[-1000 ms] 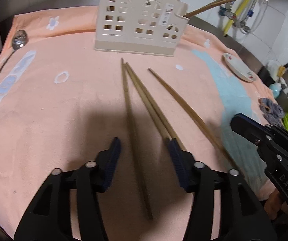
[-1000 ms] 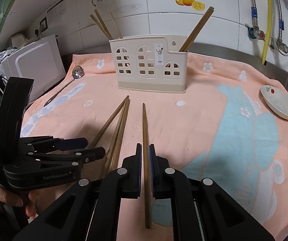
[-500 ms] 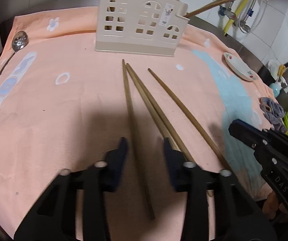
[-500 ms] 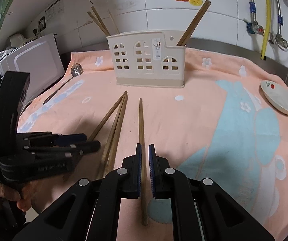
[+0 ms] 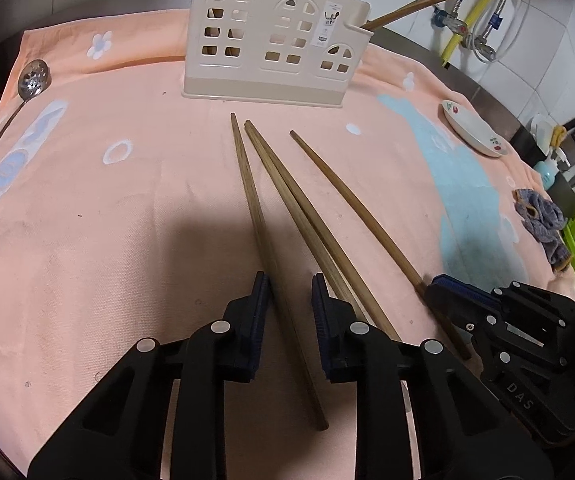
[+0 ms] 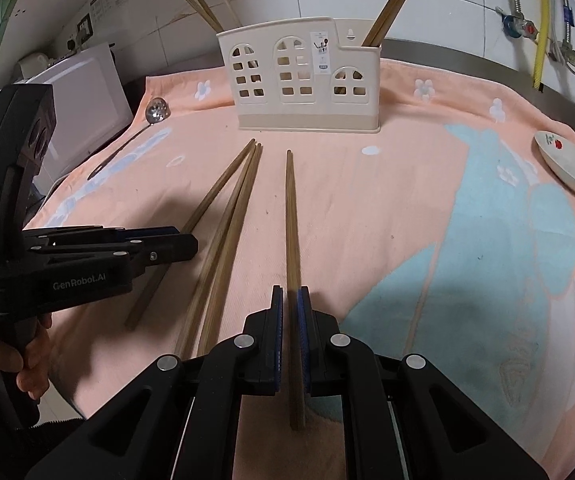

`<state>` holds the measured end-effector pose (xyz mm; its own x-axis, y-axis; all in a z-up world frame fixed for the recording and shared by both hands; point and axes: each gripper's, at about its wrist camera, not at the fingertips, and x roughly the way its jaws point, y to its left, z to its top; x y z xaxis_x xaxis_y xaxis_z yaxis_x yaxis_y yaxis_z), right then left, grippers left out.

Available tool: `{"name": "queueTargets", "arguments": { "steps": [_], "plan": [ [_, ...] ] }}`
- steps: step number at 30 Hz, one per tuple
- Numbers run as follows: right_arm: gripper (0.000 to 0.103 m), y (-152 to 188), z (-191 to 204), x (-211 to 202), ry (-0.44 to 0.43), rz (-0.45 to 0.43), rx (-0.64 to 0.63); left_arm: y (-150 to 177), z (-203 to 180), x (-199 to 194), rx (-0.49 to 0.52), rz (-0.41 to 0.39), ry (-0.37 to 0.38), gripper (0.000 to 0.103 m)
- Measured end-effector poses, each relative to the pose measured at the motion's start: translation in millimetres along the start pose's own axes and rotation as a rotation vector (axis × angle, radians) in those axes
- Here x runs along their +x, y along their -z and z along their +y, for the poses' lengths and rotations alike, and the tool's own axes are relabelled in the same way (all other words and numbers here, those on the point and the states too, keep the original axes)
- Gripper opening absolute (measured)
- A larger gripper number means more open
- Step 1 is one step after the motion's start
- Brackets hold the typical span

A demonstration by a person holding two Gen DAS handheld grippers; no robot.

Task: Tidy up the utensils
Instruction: 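Close the right tool on a chopstick while the left tool grasps another, then lift both chopsticks upright and lower them into the white holder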

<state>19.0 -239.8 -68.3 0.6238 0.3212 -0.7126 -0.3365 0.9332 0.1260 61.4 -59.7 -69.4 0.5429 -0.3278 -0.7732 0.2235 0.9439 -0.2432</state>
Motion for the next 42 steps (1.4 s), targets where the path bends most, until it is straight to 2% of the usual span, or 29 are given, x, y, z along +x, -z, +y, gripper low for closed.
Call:
{"name": "queueTargets", "arguments": {
  "steps": [17,20,27,31,34,38,39,42],
  "plan": [
    [0.006,6,1,3,0.008,0.0,0.003,0,-1,0,0.05,0.016,-0.005,0.022],
    [0.006,5,2,0,0.013,-0.008,-0.003,-1,0,0,0.058,0.019,-0.02,0.012],
    [0.006,-10,5,-26,0.035,-0.084,-0.034,-2,6,-6,0.067,0.022,-0.018,0.009],
    [0.006,-30,7,-48,0.042,-0.152,-0.059,-8,9,-20,0.081,-0.017,-0.018,0.009],
    [0.006,-49,10,-62,0.04,-0.201,-0.079,-18,10,-39,0.104,-0.075,-0.02,0.009],
    [0.006,-73,11,-70,0.008,-0.237,-0.092,-36,8,-59,0.145,-0.145,-0.019,0.009],
    [0.006,-80,12,-71,0.006,-0.244,-0.101,-40,7,-62,0.152,-0.156,-0.015,0.003],
    [0.006,-96,14,-73,-0.003,-0.256,-0.115,-53,3,-68,0.185,-0.187,-0.011,0.003]
  ]
}}
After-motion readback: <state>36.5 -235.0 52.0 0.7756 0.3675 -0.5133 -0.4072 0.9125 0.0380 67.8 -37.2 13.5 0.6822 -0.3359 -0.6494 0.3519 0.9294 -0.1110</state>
